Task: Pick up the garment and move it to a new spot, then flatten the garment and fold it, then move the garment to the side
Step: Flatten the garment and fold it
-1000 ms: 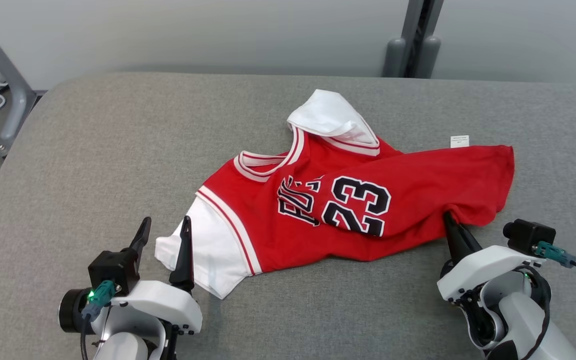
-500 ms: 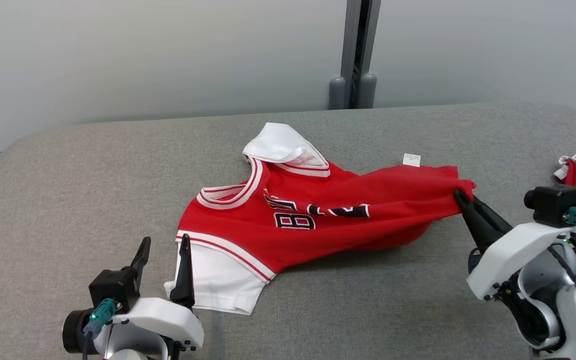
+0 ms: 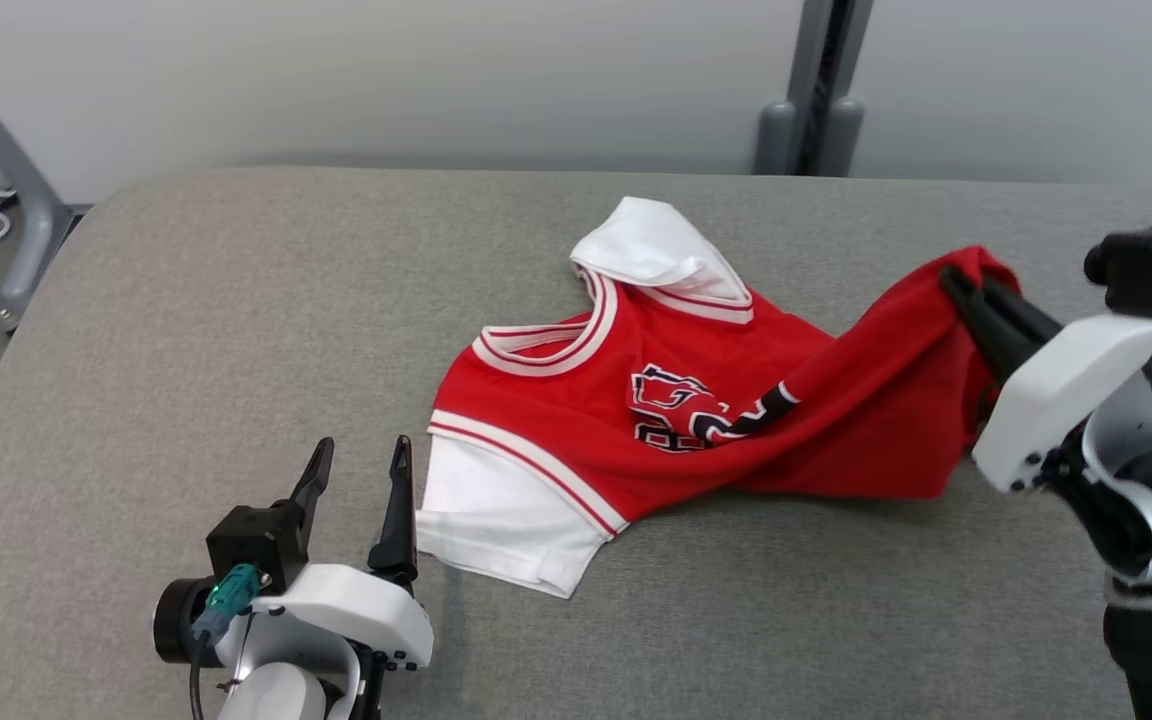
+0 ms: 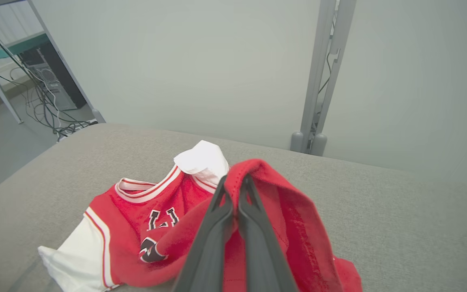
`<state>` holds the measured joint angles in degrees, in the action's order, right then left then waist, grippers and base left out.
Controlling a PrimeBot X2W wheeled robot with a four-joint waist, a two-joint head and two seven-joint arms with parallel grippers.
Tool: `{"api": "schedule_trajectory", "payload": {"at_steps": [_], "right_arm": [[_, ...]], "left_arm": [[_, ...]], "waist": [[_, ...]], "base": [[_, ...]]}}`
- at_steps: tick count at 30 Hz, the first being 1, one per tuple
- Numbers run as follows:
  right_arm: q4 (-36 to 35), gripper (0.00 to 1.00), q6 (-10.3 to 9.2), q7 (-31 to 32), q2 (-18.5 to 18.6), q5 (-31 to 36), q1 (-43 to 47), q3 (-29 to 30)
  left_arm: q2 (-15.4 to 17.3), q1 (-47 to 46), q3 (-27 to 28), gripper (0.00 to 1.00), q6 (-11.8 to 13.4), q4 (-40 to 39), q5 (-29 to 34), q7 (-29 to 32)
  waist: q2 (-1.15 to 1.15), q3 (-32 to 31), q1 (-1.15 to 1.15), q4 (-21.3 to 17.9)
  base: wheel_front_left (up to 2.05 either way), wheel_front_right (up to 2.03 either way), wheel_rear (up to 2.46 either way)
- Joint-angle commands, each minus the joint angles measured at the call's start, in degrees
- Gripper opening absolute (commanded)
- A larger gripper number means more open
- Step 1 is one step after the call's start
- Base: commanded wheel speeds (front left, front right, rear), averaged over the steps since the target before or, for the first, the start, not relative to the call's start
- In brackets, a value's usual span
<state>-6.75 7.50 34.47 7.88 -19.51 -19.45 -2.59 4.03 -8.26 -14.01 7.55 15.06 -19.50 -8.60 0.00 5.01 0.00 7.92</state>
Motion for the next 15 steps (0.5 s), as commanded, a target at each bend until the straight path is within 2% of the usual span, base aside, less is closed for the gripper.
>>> {"api": "schedule_trajectory", "payload": {"at_steps": [1,5,9,10,11,14,15], "right_arm": [[4.74,0.0,-0.03,-2.69,1.51,0.59,-4.0,0.1],[18.01,0.0,-0.03,-10.95,4.51,3.43,-11.95,0.3],[31.67,0.0,-0.03,-20.27,5.84,6.02,-18.4,0.99],[35.18,0.31,-0.03,-22.53,5.86,6.96,-19.64,1.69],[39.13,1.0,-0.03,-23.58,5.51,7.37,-20.55,2.79],[49.53,1.0,-0.02,-23.58,4.1,8.34,-23.21,4.4],[49.53,1.0,-0.02,-23.58,4.1,8.34,-23.21,4.4]], "left_arm": [[0.01,-1.54,-0.39,1.0,-0.51,0.39,-0.06,-0.34],[-0.15,-2.86,-1.18,1.0,-0.79,1.38,-0.36,-0.76],[-0.33,-4.06,-2.02,1.0,-0.91,2.16,-0.78,-1.4],[-0.35,-4.37,-2.22,1.0,-0.9,2.35,-0.84,-1.54],[-0.4,-4.6,-2.38,1.0,-0.97,2.53,-0.86,-1.7],[-0.5,-5.24,-2.87,1.0,-0.87,3.11,-1.14,-2.12],[-0.5,-5.24,-2.87,1.0,-0.87,3.11,-1.14,-2.12]], "waist": [[0.0,2.88,0.0,3.51],[0.0,5.11,0.0,6.68],[0.0,7.29,0.0,8.87],[0.0,7.71,0.0,9.24],[0.0,8.02,0.0,9.55],[0.0,8.64,0.0,9.99],[0.0,8.64,0.0,9.99]], "base": [[0.0,0.0,0.0],[0.0,0.0,0.0],[0.0,0.0,0.0],[0.0,0.0,0.0],[0.0,0.0,0.0],[0.0,0.0,0.0],[0.0,0.0,0.0]]}}
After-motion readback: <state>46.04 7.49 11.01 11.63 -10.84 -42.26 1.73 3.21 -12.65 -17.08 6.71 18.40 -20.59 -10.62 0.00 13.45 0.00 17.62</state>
